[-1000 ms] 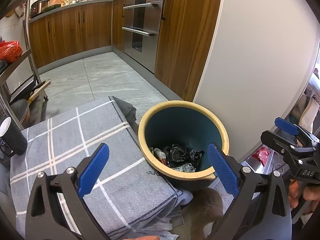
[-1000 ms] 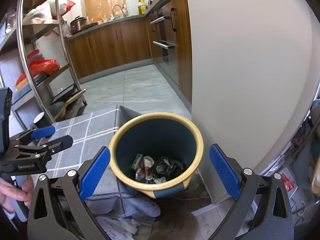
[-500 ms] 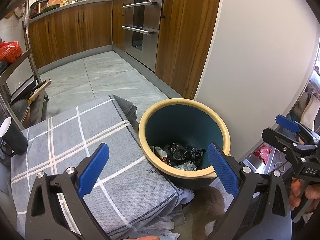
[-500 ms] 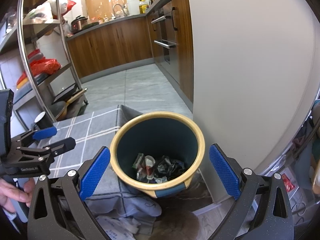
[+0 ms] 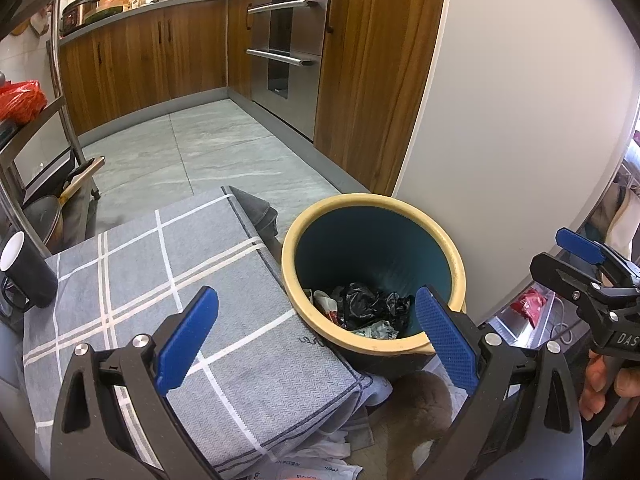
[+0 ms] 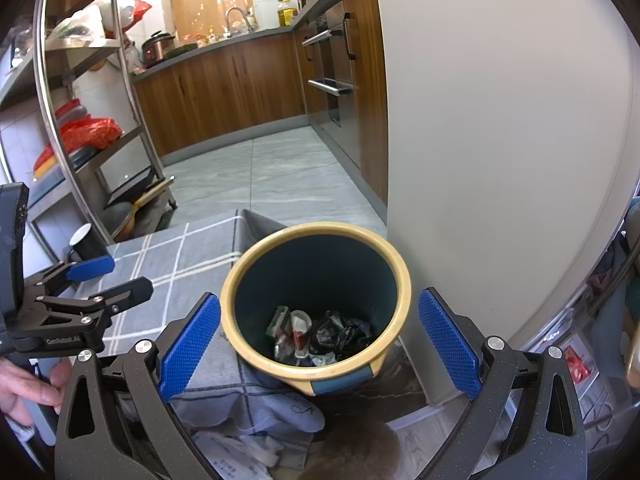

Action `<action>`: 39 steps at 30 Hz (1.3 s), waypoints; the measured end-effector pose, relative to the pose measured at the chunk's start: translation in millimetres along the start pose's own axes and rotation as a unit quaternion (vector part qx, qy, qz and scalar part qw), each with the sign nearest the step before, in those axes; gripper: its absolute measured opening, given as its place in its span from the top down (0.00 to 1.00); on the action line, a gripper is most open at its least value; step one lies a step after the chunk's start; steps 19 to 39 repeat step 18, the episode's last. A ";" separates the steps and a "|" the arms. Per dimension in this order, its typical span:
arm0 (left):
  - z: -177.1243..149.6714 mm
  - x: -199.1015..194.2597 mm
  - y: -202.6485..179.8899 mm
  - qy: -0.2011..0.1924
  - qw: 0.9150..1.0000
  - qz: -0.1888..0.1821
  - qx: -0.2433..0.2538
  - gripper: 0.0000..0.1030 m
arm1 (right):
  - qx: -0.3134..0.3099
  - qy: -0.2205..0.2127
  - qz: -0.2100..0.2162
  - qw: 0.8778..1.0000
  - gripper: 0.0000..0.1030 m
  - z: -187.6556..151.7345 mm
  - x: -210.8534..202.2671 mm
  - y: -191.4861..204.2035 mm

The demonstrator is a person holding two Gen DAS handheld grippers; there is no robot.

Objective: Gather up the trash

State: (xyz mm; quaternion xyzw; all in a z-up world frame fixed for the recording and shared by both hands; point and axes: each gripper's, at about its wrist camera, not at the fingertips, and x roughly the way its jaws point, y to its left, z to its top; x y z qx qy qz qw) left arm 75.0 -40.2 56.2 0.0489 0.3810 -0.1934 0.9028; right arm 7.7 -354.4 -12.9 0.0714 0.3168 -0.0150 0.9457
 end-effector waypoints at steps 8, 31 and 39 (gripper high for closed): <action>-1.7 -1.0 -3.0 -0.004 1.000 -0.008 0.006 0.06 | 0.001 0.000 0.000 1.000 0.05 0.0 -0.1 0.6; -1.3 2.9 -2.0 0.005 1.000 -0.005 0.005 0.06 | 0.001 0.001 0.001 1.000 0.05 0.5 0.9 -0.9; -1.3 2.9 -2.0 0.005 1.000 -0.005 0.005 0.06 | 0.001 0.001 0.001 1.000 0.05 0.5 0.9 -0.9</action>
